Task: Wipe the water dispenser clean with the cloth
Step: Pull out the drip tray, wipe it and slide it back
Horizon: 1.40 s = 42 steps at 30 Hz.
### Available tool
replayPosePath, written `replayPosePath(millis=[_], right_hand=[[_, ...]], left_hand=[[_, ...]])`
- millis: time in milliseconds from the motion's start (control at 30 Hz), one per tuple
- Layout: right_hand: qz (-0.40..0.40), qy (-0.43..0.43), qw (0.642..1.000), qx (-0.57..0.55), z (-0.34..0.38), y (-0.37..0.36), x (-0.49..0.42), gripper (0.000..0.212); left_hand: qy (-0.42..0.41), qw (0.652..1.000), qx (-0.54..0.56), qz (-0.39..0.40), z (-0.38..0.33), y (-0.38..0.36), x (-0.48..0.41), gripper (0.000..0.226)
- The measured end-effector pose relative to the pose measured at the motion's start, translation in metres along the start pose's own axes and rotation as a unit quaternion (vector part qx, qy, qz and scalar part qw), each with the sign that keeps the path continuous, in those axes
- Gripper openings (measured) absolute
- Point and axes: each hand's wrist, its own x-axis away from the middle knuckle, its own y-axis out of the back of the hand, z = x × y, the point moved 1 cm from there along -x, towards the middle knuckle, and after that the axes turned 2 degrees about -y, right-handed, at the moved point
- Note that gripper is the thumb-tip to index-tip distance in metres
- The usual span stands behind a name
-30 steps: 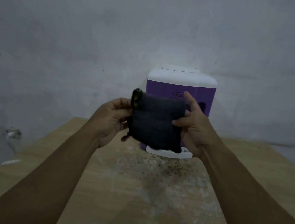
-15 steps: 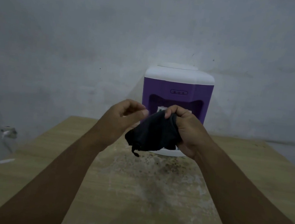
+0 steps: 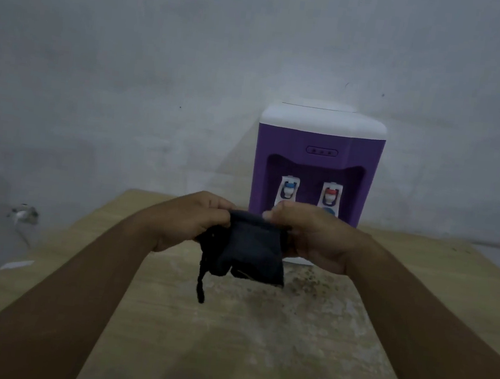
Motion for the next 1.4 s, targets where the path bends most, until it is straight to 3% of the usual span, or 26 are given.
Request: replayPosePath(millis=[200, 400, 533, 633, 700, 767, 833, 900, 1033, 1200, 1333, 1400], right_hand=[[0.031, -0.096, 0.991, 0.084, -0.015, -0.022, -0.048, 0.052], [-0.034, -0.071, 0.989, 0.127, -0.02, -0.049, -0.126, 0.051], [-0.076, -0.047, 0.971, 0.222, -0.027, -0.067, -0.184, 0.048], [-0.101, -0.025, 0.962, 0.253, -0.042, -0.083, -0.224, 0.046], [-0.141, -0.005, 0.941, 0.308, -0.056, -0.094, -0.242, 0.046], [-0.162, 0.017, 0.904, 0.396, -0.07, -0.103, -0.25, 0.04], [-0.148, 0.032, 0.878, 0.454, -0.086, -0.116, -0.253, 0.027], [-0.107, 0.021, 0.861, 0.496, -0.101, -0.126, -0.253, 0.019], [-0.029, -0.032, 0.807, 0.589, -0.119, -0.136, -0.264, 0.026], [-0.035, -0.006, 0.801, 0.598, -0.121, -0.128, -0.291, 0.028], [-0.082, 0.022, 0.829, 0.552, -0.131, -0.126, -0.319, 0.023], [-0.097, 0.019, 0.827, 0.554, -0.133, -0.128, -0.333, 0.023]], left_hand=[[0.098, 0.995, 0.034, -0.005, 0.047, 0.021, 0.012, 0.03], [0.164, 0.948, 0.245, -0.118, 0.115, 0.05, 0.018, 0.026], [0.19, 0.94, 0.241, -0.15, 0.146, 0.067, 0.01, 0.024], [0.218, 0.942, 0.146, -0.208, 0.168, 0.079, -0.001, 0.022], [0.232, 0.936, -0.073, -0.254, 0.187, 0.091, -0.006, 0.02], [0.206, 0.902, -0.276, -0.259, 0.194, 0.095, -0.008, 0.034], [0.145, 0.894, -0.363, -0.219, 0.201, 0.092, -0.008, 0.031], [0.102, 0.903, -0.392, -0.145, 0.198, 0.081, -0.009, 0.01], [0.062, 0.911, -0.4, -0.081, 0.208, 0.071, -0.006, 0.01], [0.079, 0.891, -0.438, -0.09, 0.227, 0.074, -0.018, 0.029], [0.12, 0.882, -0.446, -0.089, 0.239, 0.089, -0.04, 0.033], [0.137, 0.872, -0.461, -0.093, 0.245, 0.096, -0.05, 0.036]])
